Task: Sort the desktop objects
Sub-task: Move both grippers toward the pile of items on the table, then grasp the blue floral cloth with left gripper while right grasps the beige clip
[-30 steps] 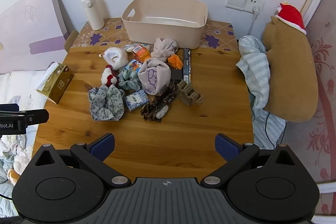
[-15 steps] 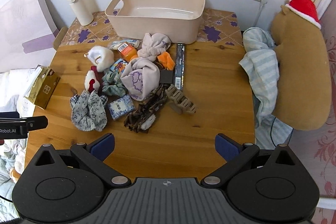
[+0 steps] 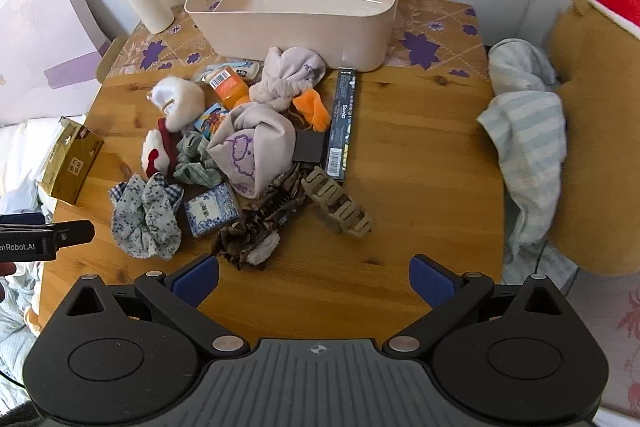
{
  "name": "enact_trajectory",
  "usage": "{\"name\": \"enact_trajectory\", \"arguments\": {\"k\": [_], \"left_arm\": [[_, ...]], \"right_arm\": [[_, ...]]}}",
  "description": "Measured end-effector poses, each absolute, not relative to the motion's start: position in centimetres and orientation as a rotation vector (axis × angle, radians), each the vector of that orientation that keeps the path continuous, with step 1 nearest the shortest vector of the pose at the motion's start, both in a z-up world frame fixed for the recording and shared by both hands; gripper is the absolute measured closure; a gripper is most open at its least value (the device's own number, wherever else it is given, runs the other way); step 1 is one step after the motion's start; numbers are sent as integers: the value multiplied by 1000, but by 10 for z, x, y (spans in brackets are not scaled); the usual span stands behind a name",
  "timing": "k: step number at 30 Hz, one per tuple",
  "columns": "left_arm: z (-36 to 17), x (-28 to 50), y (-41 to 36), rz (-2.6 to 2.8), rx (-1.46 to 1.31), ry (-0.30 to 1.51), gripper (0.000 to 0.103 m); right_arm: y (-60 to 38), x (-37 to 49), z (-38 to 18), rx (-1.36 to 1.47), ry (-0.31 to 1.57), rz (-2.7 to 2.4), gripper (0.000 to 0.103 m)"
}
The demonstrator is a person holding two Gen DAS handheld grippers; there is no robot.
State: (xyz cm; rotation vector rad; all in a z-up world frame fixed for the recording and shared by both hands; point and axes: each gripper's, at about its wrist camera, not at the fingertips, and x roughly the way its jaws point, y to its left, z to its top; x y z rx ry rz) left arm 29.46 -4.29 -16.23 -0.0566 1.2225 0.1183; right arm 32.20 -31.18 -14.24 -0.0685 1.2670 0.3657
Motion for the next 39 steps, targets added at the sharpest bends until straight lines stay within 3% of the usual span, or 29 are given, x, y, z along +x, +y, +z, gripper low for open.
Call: {"name": "enact_trajectory", "arguments": {"k": [9,29,30,33,39], "left_arm": [[-211,313,-37,64,4,1233,0],[-276,341,-31,18,41,1207,1],[-279,342,-32,20,47,1215,4],[-288,344,-35,13,71,1266,31],[-296,341,-36,-16,124,1258,40]], "right_arm": [[-304,338,-186,-220,1101,483,0],[-282,361,-259,-493,997,520,5],[-280,361,-260,-501,996,527,7],[-273,360,-264,-529,986,543,16],[-263,362,-279,-534,1044,585,43]]}}
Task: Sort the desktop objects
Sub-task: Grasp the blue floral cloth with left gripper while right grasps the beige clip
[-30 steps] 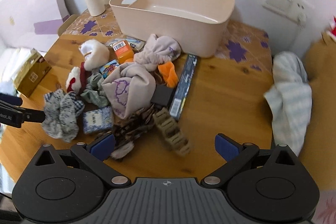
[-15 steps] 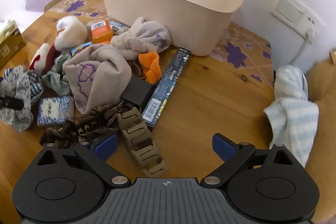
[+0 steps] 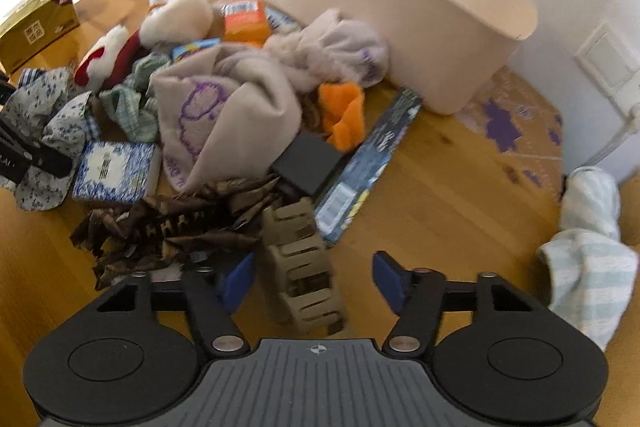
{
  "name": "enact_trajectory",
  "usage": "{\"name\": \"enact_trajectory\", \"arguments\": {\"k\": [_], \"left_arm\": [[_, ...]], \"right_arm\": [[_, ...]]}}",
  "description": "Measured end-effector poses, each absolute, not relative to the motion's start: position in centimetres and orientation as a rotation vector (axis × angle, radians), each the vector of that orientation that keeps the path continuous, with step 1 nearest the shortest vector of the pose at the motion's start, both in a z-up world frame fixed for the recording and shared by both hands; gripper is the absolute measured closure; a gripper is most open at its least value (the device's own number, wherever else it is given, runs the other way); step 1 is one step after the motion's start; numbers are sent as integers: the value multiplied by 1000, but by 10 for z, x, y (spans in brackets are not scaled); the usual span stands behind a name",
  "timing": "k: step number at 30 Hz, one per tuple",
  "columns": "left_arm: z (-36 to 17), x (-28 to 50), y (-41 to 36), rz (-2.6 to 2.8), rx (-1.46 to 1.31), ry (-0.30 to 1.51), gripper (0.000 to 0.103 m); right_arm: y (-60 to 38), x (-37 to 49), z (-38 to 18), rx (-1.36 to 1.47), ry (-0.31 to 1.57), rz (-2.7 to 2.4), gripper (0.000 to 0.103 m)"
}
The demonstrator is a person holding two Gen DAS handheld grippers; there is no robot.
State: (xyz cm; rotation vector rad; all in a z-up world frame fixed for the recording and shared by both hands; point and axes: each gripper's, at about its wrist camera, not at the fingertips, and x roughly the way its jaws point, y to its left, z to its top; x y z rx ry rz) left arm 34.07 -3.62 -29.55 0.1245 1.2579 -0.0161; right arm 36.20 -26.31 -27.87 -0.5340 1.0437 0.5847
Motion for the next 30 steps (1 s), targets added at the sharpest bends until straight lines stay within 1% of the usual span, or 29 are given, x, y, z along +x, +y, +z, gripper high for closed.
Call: {"name": "enact_trajectory", "arguments": {"k": [1,2,4,5,7,10,14,22,30], "left_arm": [[-296,340,-36,-21,125,1256,44],[-296,339,-36,-24,127,1253,44],[-296,338,-35,-19,141,1247,51],[-296,337,-35,-17,144,1245,53],[-296,338,-35,-18,152,1237,62],[-294,334,-35,-29,161,1225,69],[-292,329,-34,-37,188,1217,76],[-269,313,-25,-59,210,1151,78],[-219,320,-34,-63,300,970,78]], "right_arm": [[-262,362,-281,-534,1054,592,46],[-262,361,-283,-531,1062,599,54],[-262,361,-286,-522,1071,599,63],[-263,362,-286,-510,1076,599,72],[-267,364,-286,-464,1095,611,72],[-274,363,-285,-417,1107,614,72],[-285,362,-282,-363,1106,572,72],[-301,364,-260,-306,1051,523,72],[-317,374,-230,-218,974,494,72]]}}
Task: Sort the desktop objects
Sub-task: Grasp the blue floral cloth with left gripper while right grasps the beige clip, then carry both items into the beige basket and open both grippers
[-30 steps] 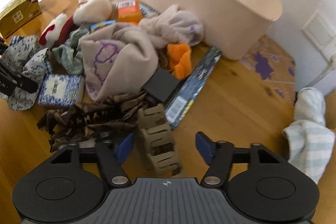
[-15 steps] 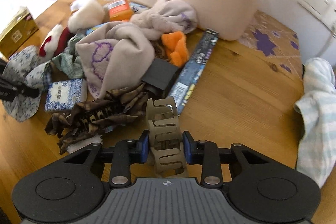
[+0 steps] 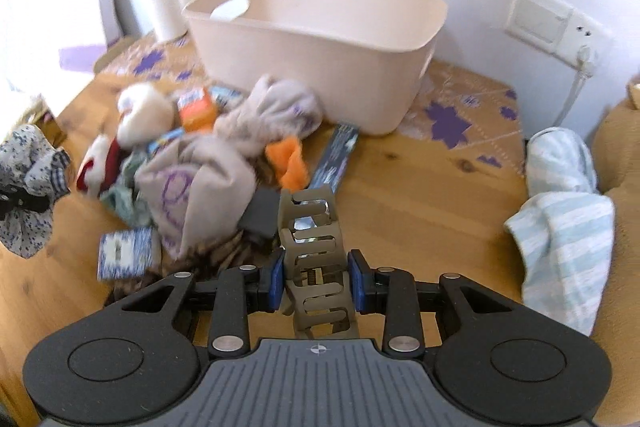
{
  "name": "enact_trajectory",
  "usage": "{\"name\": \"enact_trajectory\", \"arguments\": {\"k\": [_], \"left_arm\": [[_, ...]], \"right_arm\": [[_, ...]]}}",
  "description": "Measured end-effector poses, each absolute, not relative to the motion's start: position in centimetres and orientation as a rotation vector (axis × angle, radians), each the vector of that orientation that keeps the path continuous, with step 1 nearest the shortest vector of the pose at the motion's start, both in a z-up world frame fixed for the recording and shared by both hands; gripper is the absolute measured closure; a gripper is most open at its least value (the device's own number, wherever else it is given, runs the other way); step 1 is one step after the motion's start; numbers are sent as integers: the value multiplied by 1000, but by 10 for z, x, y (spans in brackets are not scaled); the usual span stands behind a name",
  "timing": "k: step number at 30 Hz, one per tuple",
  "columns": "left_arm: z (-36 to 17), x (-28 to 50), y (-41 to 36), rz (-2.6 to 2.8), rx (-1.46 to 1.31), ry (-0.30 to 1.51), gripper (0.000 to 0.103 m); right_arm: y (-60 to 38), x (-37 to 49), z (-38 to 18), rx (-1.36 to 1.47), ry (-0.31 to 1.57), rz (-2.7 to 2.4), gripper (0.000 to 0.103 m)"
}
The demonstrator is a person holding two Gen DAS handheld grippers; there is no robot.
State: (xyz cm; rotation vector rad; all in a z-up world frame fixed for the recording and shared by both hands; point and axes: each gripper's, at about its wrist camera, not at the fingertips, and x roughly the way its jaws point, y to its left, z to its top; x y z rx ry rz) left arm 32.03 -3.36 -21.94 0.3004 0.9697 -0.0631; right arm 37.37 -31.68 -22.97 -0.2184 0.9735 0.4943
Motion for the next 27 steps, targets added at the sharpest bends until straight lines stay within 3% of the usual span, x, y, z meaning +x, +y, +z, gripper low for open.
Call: {"name": "enact_trajectory", "arguments": {"k": [17,27], "left_arm": [[-118,418,-114,-238,448,600,78],[-122,503,-176,-276,499,574,78]], "right_arm": [[-321,443,-147,-129,730,442,72],[-297,505,-138,-113,707,433,72]]}}
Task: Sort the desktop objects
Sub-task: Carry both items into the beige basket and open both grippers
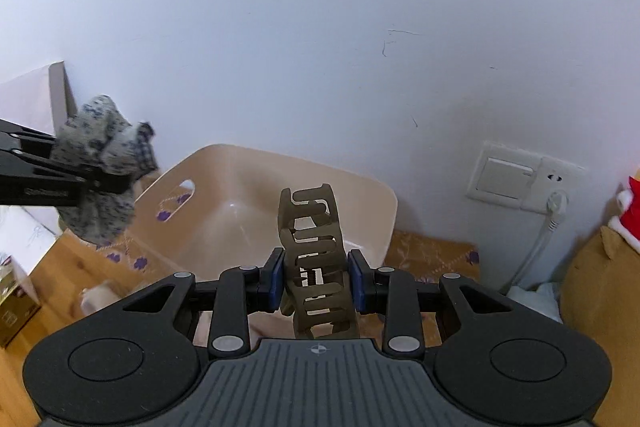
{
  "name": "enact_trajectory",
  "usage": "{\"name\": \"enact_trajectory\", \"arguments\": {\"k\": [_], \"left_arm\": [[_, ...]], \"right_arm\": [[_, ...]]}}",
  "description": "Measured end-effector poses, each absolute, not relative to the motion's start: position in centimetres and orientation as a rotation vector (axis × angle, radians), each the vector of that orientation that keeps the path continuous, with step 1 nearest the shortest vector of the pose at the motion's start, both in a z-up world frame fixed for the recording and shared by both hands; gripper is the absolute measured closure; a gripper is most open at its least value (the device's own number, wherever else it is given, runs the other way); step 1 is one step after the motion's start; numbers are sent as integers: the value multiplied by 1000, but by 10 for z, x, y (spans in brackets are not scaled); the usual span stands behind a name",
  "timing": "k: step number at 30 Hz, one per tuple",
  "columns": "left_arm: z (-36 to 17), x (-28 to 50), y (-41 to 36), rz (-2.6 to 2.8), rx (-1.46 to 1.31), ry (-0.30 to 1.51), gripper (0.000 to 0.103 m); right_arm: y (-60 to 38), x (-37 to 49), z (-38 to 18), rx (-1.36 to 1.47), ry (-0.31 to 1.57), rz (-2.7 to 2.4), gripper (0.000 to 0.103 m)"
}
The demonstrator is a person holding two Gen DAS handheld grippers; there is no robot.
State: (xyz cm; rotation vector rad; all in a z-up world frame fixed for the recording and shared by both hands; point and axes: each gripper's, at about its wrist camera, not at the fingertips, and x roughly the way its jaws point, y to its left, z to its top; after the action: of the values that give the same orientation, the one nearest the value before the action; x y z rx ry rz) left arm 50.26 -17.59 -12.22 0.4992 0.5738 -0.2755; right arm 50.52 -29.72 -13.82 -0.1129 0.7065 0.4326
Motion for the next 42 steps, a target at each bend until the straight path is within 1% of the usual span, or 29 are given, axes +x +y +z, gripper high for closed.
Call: {"name": "enact_trajectory", "arguments": {"k": [3,6,12,18,23,25,26,27,29,31,32,33,35,37,38,39,42], "left_arm": [[-135,527,-189,-283,513,614,78],[-155,553,-196,-279,480,702,78],[-196,585,-206,-241,497,797,77],[-213,597,-189,-223,474,891,76],[-220,599,-185,-256,475,910,68],[-220,597,-185,-246,478,899,54],[-219,596,-184,-247,475,892,51],[-219,595,-182,-257,469,888,47],[-218,597,-177,-262,470,881,42],[-216,595,-175,-249,482,869,38],[-215,594,-174,-243,488,859,37],[-209,590,-170,-240,490,846,36],[-203,589,-168,-236,485,829,34],[-196,582,-164,-238,478,815,32],[-187,577,-166,-246,476,802,31],[-178,576,-167,-251,473,788,30],[-167,569,-166,-264,471,747,29]], "right_arm": [[-290,526,-140,-107,712,416,72],[-279,547,-148,-111,724,392,72],[-254,576,-184,-138,818,359,72],[-237,593,-212,-168,883,338,72],[-229,592,-223,-199,932,347,72],[-228,594,-230,-213,950,338,72],[-228,595,-231,-210,954,334,72],[-229,595,-232,-201,956,333,68],[-229,596,-234,-191,964,328,65],[-229,595,-233,-196,960,323,50],[-228,593,-231,-191,954,329,38],[-227,590,-227,-181,943,341,32],[-229,586,-222,-170,928,347,24],[-228,582,-215,-176,912,322,11],[-227,581,-210,-176,902,316,7],[-229,577,-205,-170,890,316,1],[-232,568,-192,-137,872,341,0]]}}
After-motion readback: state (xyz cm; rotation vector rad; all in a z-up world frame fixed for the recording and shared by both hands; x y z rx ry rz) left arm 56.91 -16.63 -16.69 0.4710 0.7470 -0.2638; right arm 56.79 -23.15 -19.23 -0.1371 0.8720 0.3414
